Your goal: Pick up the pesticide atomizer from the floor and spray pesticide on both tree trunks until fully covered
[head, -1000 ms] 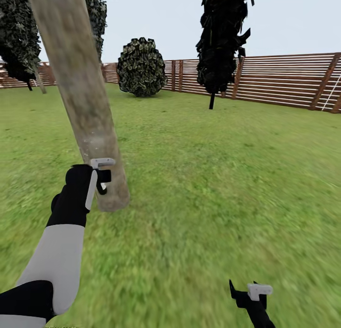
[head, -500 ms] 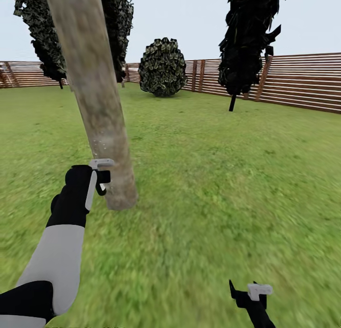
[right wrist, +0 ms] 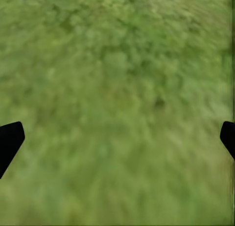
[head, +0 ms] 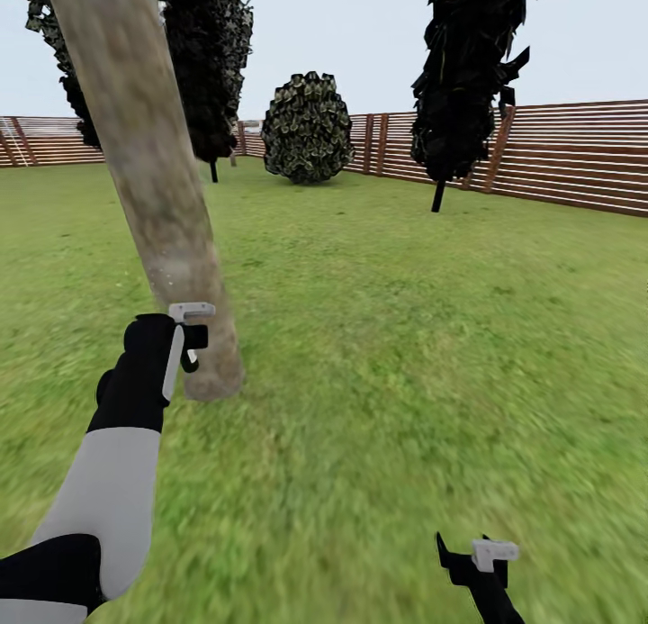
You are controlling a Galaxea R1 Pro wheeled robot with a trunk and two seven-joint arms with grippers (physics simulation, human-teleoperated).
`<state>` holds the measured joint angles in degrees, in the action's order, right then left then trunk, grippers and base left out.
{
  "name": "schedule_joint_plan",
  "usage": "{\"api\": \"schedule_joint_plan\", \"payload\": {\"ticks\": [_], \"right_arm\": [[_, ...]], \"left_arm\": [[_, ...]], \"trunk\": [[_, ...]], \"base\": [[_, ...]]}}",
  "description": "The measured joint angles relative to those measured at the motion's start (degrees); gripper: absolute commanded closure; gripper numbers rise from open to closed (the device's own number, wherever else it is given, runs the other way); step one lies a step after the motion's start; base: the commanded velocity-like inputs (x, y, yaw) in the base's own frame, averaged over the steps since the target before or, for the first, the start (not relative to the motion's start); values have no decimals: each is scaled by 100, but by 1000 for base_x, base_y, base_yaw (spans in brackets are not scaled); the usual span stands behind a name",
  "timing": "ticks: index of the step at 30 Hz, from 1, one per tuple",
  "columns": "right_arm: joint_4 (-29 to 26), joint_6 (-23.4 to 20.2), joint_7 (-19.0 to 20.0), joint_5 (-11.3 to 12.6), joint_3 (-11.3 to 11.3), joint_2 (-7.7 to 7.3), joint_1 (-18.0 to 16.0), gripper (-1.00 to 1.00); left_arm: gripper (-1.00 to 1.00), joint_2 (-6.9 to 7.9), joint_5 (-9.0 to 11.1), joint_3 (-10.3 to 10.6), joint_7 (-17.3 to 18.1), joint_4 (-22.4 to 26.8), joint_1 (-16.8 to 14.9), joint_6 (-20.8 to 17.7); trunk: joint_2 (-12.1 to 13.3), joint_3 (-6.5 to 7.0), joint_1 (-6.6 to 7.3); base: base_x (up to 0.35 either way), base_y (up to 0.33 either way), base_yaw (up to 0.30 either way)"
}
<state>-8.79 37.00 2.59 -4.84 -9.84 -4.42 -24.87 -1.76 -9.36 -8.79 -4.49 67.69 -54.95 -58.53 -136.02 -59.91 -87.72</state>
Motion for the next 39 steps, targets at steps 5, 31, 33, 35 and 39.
{"api": "schedule_joint_plan", "payload": {"ticks": [5,31,33,35,39], "right_arm": [[0,0,4,0,0,3,0,-100],[0,0,5,-8,0,12,0,-100],[0,0,5,-8,0,12,0,-100],[0,0,5,-8,-1,12,0,-100],[0,0,5,-8,-1,12,0,-100]], "left_arm": [[100,14,-8,0,0,-1,1,0],[100,18,-10,-9,0,-8,0,0],[100,20,-9,-9,0,-9,1,0],[100,18,-10,-9,0,-10,-1,0],[100,24,-11,-9,0,-10,1,0]], "trunk": [[0,0,0],[0,0,0],[0,0,0],[0,0,0],[0,0,0]], "base": [[116,-273,16],[34,-273,268],[7,-273,278],[55,-273,278],[84,-273,278]]}}
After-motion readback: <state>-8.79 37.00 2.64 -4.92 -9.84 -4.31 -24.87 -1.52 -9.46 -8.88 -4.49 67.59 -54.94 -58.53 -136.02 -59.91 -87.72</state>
